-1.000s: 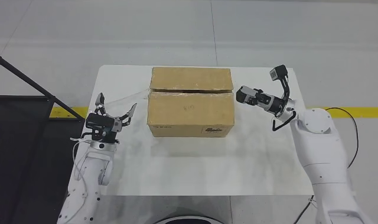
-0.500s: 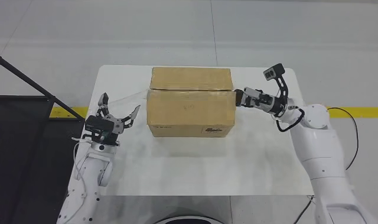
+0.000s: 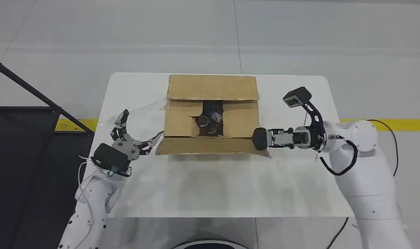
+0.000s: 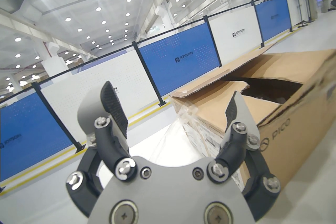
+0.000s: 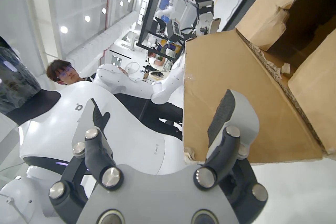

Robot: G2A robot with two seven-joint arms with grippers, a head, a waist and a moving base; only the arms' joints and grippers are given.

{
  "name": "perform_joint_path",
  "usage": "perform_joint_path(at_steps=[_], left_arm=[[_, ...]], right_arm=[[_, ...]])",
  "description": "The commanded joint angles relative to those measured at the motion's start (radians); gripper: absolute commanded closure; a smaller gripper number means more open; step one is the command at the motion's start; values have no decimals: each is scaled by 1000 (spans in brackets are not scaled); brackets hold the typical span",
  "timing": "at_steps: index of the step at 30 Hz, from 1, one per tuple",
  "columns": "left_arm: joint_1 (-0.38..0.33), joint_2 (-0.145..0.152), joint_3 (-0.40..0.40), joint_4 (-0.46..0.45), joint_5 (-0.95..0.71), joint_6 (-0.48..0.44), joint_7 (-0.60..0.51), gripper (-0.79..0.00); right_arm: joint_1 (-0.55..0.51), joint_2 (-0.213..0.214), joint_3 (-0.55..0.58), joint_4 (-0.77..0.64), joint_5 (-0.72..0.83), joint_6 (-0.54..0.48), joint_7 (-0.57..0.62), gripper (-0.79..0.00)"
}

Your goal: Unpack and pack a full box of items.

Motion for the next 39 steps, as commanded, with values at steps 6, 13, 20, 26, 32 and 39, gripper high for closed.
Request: perform_joint_path(at_steps=[6, 13, 20, 26, 32, 39], left_arm=[[31, 21, -12, 4, 118, -82, 47, -785], [38, 34, -5, 16, 194, -99, 21, -785], [37, 39, 2, 16, 205, -98, 6, -785], [37, 39, 2, 16, 205, -98, 6, -785], [37, 39, 2, 16, 205, -98, 6, -785], [37, 39, 2, 16, 205, -98, 6, -785]], right_arm=[[-57, 58, -86, -94, -186, -108, -108, -785], [-60, 104, -121, -64, -122, -208, -209, -785], [-60, 106, -119, -62, -115, -212, -212, -785], [-65, 104, -120, -83, -132, -165, -283, -785], [-12, 93, -127, -87, -110, 4, -437, -785], [112, 71, -187, 55, -46, 206, -442, -785]])
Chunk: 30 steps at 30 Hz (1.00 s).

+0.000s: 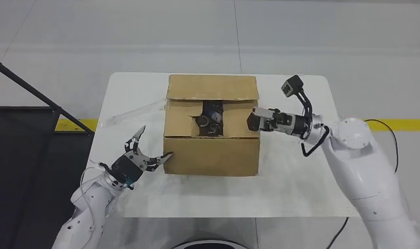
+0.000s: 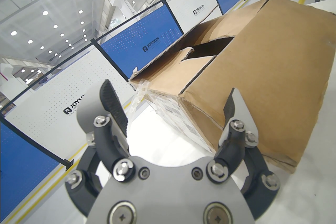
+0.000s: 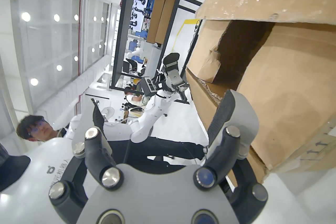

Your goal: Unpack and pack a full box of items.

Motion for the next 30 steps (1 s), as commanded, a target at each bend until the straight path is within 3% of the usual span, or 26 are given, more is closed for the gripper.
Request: perform_joint_path(at_steps=[1, 11, 18, 30], left_arm=[[0, 0, 0, 0, 0, 0, 0, -785], [0, 0, 0, 0, 0, 0, 0, -785], [0, 0, 0, 0, 0, 0, 0, -785], [0, 0, 0, 0, 0, 0, 0, -785]], right_arm=[[36, -8, -19, 52, 15, 30, -2, -785], [177, -58, -122, 291, 84, 63, -10, -785], [251, -95, -166, 405, 121, 5, -27, -785], [392, -165, -220, 561, 126, -95, -216, -785]])
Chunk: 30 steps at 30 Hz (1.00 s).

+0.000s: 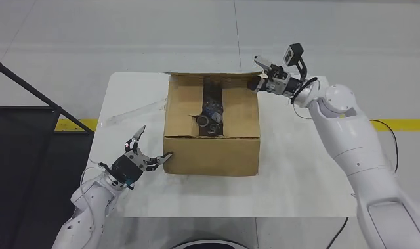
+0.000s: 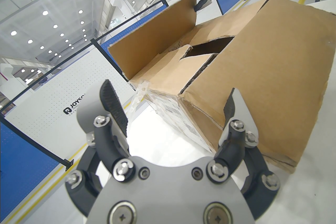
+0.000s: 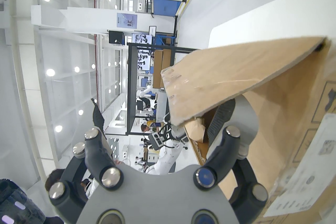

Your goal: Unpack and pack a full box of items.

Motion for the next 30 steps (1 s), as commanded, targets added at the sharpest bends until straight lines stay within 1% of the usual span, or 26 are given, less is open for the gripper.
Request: perform_joint_path(at_steps=[1, 8, 10, 12, 17, 20, 25, 30], left_arm=[[0, 0, 0, 0, 0, 0, 0, -785], [0, 0, 0, 0, 0, 0, 0, -785], [0, 0, 0, 0, 0, 0, 0, -785], [0, 0, 0, 0, 0, 0, 0, -785], [0, 0, 0, 0, 0, 0, 0, -785], [0, 0, 0, 0, 0, 0, 0, -785], [1, 0, 5, -6, -7, 7, -17, -785], [2, 3, 16, -18, -15, 13, -35, -785]], right_arm=[[24, -13, -11, 30, -11, -18, -48, -785], [107, -71, -82, 150, -80, -64, -188, -785], [132, -89, -114, 186, -138, -75, -234, -785], [149, -109, -140, 213, -162, -90, -251, -785], [187, -156, -196, 291, -247, -122, -340, -785], [205, -182, -223, 333, -294, -114, -388, -785], [230, -218, -247, 401, -330, -84, -401, -785], [248, -242, -249, 462, -331, -75, -365, -785]])
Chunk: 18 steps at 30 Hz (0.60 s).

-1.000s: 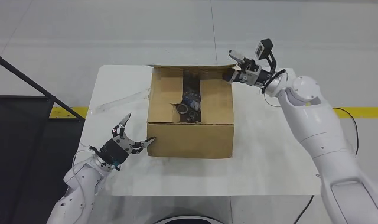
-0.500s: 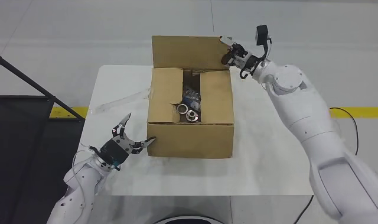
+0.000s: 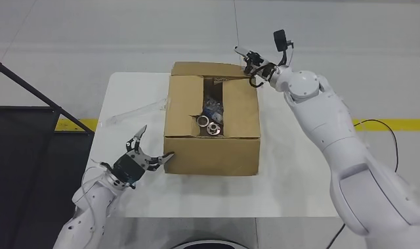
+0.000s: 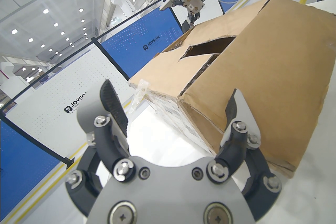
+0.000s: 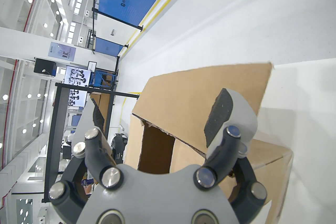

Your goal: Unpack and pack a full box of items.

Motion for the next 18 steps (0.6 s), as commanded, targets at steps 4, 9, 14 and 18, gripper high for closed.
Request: perform_joint_path(at_steps=[4, 9, 14, 18], left_arm=[[0, 4, 5, -4, -5, 8, -4, -785], [7, 8, 4, -16, -20, 25, 0, -785], [20, 9, -6, -41, -56, 68, 6, -785], [32, 7, -25, -71, -120, 114, -1, -785]], right_arm=[[7, -15, 15, 48, 15, -36, 16, -785], [8, -16, 45, 77, 29, -130, -18, -785], [4, 1, 78, 94, 22, -215, -16, -785], [-16, 27, 110, 104, 22, -307, 24, -785]])
